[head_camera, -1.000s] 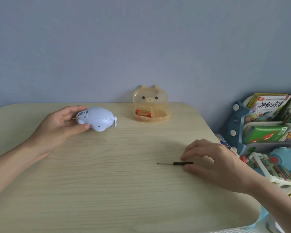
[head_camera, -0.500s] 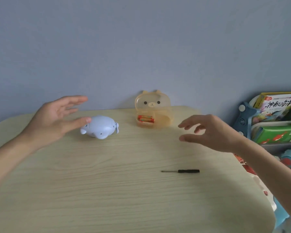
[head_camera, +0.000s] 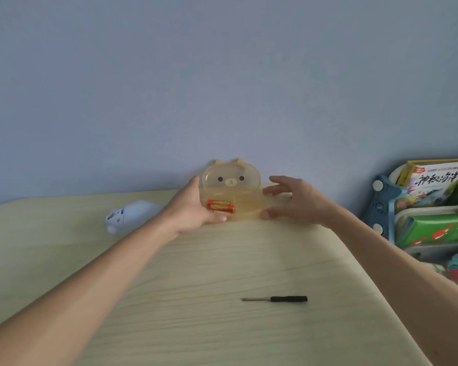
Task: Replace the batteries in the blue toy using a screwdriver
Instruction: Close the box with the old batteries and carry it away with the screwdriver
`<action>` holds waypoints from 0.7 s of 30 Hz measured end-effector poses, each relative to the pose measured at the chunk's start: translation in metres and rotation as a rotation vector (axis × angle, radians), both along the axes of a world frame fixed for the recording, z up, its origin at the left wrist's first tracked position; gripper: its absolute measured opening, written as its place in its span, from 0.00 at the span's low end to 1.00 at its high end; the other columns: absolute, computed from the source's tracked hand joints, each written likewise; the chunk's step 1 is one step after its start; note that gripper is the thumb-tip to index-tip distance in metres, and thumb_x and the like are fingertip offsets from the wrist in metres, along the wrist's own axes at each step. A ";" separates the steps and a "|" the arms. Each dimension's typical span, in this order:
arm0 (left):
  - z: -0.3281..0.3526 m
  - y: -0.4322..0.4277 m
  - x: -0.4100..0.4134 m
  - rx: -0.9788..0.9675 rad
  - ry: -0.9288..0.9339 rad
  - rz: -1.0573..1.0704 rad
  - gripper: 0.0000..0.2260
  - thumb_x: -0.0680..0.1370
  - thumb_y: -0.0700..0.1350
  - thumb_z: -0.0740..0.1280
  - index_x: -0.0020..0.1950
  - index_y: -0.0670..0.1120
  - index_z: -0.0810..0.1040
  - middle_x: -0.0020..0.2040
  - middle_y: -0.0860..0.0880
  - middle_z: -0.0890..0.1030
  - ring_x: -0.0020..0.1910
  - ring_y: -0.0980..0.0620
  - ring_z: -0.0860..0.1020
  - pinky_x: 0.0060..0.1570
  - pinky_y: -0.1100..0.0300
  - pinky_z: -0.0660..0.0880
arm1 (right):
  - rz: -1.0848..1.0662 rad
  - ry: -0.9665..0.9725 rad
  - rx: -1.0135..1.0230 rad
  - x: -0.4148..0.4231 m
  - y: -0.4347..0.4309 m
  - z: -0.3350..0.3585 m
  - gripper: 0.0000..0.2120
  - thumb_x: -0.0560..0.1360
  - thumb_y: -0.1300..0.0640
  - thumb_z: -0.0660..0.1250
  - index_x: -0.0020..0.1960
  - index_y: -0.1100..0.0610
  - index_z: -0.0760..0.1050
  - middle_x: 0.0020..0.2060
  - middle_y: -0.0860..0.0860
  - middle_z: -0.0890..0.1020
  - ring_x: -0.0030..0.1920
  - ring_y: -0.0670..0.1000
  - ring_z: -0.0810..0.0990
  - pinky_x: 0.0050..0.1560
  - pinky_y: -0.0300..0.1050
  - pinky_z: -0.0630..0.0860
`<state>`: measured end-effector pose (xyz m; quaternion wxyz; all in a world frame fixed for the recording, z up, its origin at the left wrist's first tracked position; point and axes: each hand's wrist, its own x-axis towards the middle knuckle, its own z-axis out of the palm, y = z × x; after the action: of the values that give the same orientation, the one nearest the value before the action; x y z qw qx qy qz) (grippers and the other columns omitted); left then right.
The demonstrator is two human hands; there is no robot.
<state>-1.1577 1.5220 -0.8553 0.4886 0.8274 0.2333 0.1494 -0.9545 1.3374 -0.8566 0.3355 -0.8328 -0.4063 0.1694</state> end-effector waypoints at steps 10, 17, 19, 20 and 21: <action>-0.003 -0.017 -0.027 -0.055 -0.088 -0.141 0.41 0.68 0.26 0.81 0.67 0.63 0.71 0.67 0.60 0.75 0.54 0.67 0.85 0.54 0.73 0.80 | 0.183 0.008 0.041 -0.015 -0.031 0.003 0.39 0.63 0.49 0.87 0.67 0.29 0.74 0.55 0.42 0.87 0.57 0.48 0.83 0.67 0.51 0.76; -0.009 -0.037 -0.081 -0.043 -0.093 -0.174 0.53 0.64 0.36 0.86 0.83 0.51 0.63 0.72 0.55 0.75 0.62 0.57 0.85 0.62 0.64 0.81 | 0.230 0.001 0.079 -0.055 -0.073 0.001 0.45 0.62 0.51 0.86 0.76 0.47 0.71 0.58 0.42 0.86 0.62 0.39 0.82 0.68 0.43 0.73; -0.007 -0.040 -0.093 0.002 -0.121 -0.163 0.52 0.64 0.38 0.86 0.83 0.54 0.64 0.71 0.55 0.76 0.62 0.55 0.86 0.62 0.63 0.82 | 0.252 -0.042 0.109 -0.063 -0.079 0.000 0.42 0.64 0.54 0.86 0.74 0.48 0.71 0.61 0.42 0.84 0.61 0.43 0.84 0.64 0.44 0.77; -0.005 -0.042 -0.098 0.034 -0.137 -0.158 0.50 0.65 0.38 0.86 0.82 0.55 0.66 0.69 0.56 0.76 0.62 0.56 0.86 0.60 0.64 0.82 | 0.257 -0.051 0.129 -0.066 -0.082 0.000 0.40 0.66 0.56 0.86 0.72 0.48 0.72 0.62 0.41 0.83 0.59 0.45 0.85 0.63 0.44 0.78; -0.004 -0.043 -0.102 0.073 -0.154 -0.157 0.48 0.66 0.38 0.86 0.80 0.57 0.69 0.68 0.57 0.77 0.61 0.57 0.86 0.59 0.66 0.82 | 0.263 -0.057 0.143 -0.069 -0.084 0.001 0.39 0.67 0.58 0.85 0.72 0.47 0.72 0.63 0.39 0.81 0.58 0.46 0.85 0.63 0.44 0.79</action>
<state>-1.2598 1.4791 -0.8592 0.4847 0.8465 0.1239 0.1823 -1.0238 1.2535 -0.8557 0.3573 -0.7507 -0.5325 0.1590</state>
